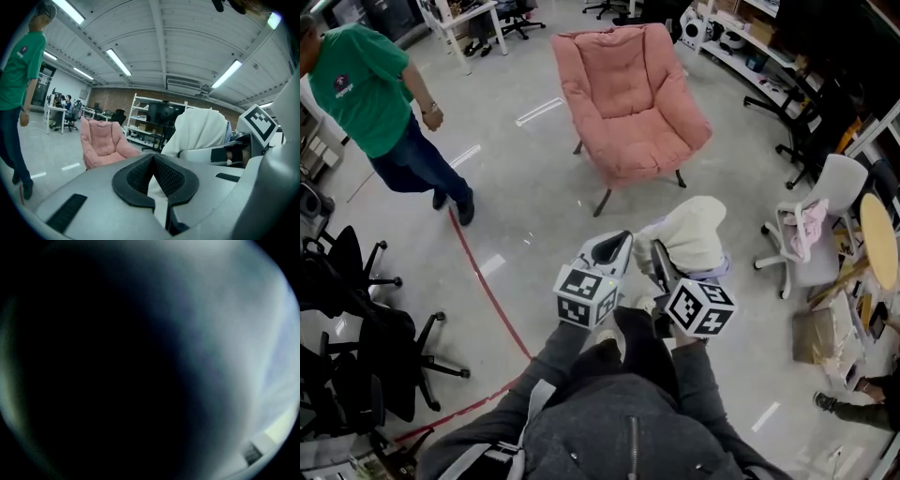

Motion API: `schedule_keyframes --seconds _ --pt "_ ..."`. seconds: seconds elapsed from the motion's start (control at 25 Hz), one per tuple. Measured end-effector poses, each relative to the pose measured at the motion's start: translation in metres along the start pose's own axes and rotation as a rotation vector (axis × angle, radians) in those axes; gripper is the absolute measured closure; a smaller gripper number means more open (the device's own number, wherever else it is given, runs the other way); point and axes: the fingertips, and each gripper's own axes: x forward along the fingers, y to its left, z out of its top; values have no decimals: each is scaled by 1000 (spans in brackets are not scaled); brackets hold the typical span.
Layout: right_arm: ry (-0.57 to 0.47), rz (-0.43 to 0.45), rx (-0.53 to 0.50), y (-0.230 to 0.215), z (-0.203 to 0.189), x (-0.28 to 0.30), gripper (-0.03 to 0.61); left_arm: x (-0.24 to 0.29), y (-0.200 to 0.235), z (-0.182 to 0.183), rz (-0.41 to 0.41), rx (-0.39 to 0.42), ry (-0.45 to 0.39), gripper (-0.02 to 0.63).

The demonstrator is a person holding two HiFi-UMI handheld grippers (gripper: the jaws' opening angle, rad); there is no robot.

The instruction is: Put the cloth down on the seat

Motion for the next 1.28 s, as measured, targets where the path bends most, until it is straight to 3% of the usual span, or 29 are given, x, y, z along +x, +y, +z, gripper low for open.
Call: schedule_keyframes --seconds 0.36,1.28 --pt "7 -8 6 -29 16 31 408 40 16 8 15 -4 2 614" --pt "81 39 -2 -149 103 156 408 225 62 57 73 -13 10 615"
